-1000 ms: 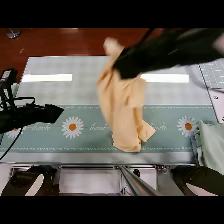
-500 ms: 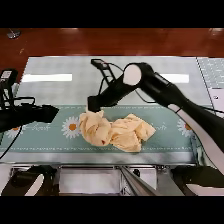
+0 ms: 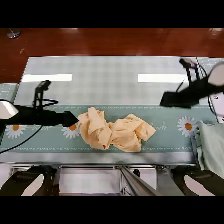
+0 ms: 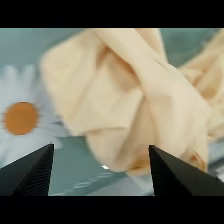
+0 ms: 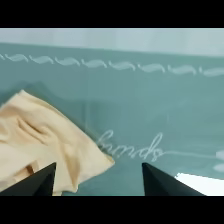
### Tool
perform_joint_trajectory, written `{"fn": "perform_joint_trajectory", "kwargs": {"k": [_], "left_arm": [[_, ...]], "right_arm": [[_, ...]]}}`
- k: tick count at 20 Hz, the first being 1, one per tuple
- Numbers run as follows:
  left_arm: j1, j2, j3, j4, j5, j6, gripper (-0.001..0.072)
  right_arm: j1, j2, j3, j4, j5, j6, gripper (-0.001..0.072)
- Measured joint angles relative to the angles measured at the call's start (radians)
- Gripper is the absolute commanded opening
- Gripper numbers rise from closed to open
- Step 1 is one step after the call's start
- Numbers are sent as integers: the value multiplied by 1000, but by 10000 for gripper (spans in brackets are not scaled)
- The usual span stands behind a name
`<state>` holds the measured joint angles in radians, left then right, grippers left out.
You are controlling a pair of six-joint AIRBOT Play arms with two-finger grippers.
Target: Fold the shirts.
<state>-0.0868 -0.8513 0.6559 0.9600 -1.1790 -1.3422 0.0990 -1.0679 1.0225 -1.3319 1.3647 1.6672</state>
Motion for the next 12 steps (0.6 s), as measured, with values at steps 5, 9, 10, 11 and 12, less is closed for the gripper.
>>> {"fn": "perform_joint_trajectory", "kwargs": {"k": [5, 9, 10, 11, 12], "left_arm": [[0, -209, -29, -142, 38, 98, 511], [-1, -282, -34, -177, 44, 151, 16], [-1, -288, -31, -182, 40, 159, 16], [-1, -294, -28, -185, 39, 167, 16], [-1, -298, -26, -187, 38, 173, 16]], "right_arm": [[46, 145, -396, 205, -60, -37, 617], [222, 172, -523, 298, -137, -2, 617], [264, 172, -536, 311, -159, 16, 617], [309, 166, -547, 323, -187, 36, 617], [351, 154, -554, 336, -216, 55, 617]]}}
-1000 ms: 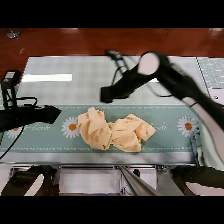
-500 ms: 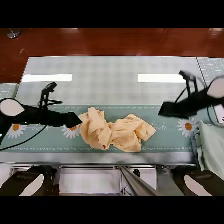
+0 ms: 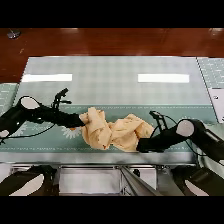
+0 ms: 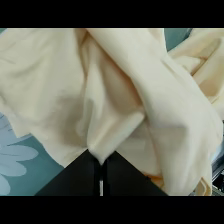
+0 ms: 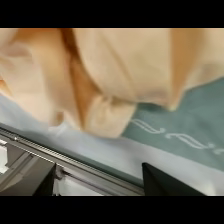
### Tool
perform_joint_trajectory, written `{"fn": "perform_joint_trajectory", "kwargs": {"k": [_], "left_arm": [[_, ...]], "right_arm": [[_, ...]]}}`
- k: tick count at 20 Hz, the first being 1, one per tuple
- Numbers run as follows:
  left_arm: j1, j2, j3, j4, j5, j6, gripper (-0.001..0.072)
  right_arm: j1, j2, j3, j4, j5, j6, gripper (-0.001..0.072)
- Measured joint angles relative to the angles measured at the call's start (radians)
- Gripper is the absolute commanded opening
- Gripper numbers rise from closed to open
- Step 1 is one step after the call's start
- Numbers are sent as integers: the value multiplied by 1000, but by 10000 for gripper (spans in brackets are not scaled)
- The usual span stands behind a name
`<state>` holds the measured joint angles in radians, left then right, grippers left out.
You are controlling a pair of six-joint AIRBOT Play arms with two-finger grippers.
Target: Fold the shirts.
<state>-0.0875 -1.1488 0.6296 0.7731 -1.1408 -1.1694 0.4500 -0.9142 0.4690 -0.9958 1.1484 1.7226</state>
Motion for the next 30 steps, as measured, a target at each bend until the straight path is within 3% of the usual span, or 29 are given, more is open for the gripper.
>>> {"fn": "perform_joint_trajectory", "kwargs": {"k": [7, 8, 9, 10, 15, 25, 30], "left_arm": [[0, -10, 6, -11, -2, 15, 17], [0, -10, 6, -12, -2, 15, 17], [0, -10, 10, -18, 1, 16, 17], [1, -10, 16, -25, 7, 17, 17], [13, 32, 169, -76, 3, 30, 17], [165, 180, 891, -114, 0, 5, 17], [286, 296, 1035, -48, -32, -36, 17]], "right_arm": [[129, -151, -7, 141, -270, 55, 592], [134, -170, 0, 163, -301, 49, 406], [137, -190, 10, 171, -336, 40, 90], [140, -208, 27, 166, -364, 26, 38], [101, -252, 253, 135, -333, -50, 37], [-152, -251, 1418, -131, 171, -126, 37], [-170, -127, 1591, -176, 370, -146, 37]]}}
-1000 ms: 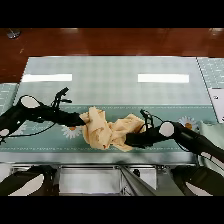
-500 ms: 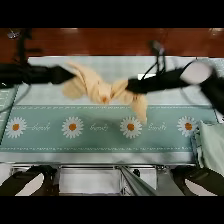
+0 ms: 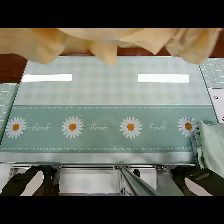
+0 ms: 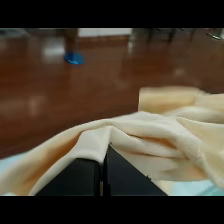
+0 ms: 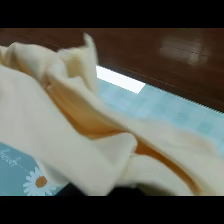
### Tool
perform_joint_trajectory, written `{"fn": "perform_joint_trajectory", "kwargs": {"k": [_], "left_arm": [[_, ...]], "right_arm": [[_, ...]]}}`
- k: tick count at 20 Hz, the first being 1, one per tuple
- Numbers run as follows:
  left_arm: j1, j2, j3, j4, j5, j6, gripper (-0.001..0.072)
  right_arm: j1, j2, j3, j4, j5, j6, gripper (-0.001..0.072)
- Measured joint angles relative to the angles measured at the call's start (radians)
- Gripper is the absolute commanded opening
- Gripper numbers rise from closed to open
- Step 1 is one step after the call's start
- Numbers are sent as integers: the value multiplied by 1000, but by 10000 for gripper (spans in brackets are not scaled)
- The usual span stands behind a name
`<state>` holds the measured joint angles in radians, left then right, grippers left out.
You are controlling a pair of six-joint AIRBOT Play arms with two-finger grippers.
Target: Fold the shirts.
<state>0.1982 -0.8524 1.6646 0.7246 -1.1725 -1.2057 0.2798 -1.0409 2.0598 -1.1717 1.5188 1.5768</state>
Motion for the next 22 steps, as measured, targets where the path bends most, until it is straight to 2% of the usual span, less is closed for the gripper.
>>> {"fn": "perform_joint_trajectory", "kwargs": {"k": [3, 7, 12, 16, 20, 22], "left_arm": [[31, 74, 19, 46, -102, -23, 17], [46, 170, -37, 77, -241, -48, 17], [50, 238, -262, 97, -295, -60, 17], [48, 173, -495, 98, -189, -43, 17], [-2, -45, -584, 94, -29, -1, 17], [-41, -177, -577, 94, 60, 10, 17]], "right_arm": [[-2, 96, -76, 10, 99, 2, 38], [-3, 204, -301, 76, 178, 18, 37], [-3, 274, -655, 99, 126, 2, 35], [-6, 193, -833, 22, -52, -22, 35], [-70, -18, -865, -45, -258, -18, 37], [-113, -136, -829, -51, -317, -13, 38]]}}
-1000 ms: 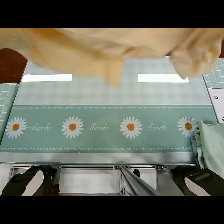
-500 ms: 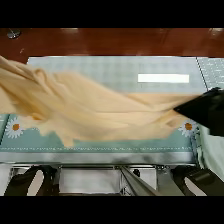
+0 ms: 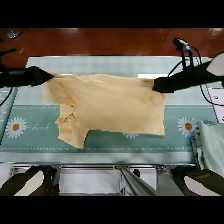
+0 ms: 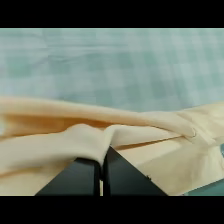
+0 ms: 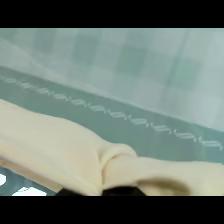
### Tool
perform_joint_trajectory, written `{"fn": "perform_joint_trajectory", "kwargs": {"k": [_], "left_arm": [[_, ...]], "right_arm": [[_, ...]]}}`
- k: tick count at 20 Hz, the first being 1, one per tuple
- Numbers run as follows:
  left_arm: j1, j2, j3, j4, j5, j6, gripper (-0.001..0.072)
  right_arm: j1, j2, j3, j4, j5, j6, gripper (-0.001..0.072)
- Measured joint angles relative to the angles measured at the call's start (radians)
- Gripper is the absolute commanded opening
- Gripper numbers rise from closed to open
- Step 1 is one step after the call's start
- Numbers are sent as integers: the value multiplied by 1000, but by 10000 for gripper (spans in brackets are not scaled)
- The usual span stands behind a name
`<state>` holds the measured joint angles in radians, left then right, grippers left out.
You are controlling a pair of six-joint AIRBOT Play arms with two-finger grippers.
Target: Fold the shirts.
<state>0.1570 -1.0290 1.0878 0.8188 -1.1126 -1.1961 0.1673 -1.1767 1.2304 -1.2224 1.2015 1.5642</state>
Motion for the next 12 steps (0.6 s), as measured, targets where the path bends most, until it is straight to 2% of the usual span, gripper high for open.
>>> {"fn": "perform_joint_trajectory", "kwargs": {"k": [5, 6, 7, 8, 9, 12], "left_arm": [[-88, -286, 122, 0, 183, -6, 24], [-99, -331, 154, 0, 198, -19, 145], [-106, -365, 182, 1, 206, -33, 483], [-109, -394, 209, 4, 212, -44, 707], [-109, -412, 232, 10, 203, -56, 703], [-68, -444, 320, 81, 107, -77, 703]], "right_arm": [[-99, -298, 215, 110, -76, 10, 38], [-114, -347, 261, 145, -87, 12, 77], [-127, -387, 299, 175, -92, 14, 321], [-141, -420, 334, 201, -98, 18, 564], [-153, -443, 360, 225, -101, 19, 624], [-213, -480, 434, 267, -47, 16, 624]]}}
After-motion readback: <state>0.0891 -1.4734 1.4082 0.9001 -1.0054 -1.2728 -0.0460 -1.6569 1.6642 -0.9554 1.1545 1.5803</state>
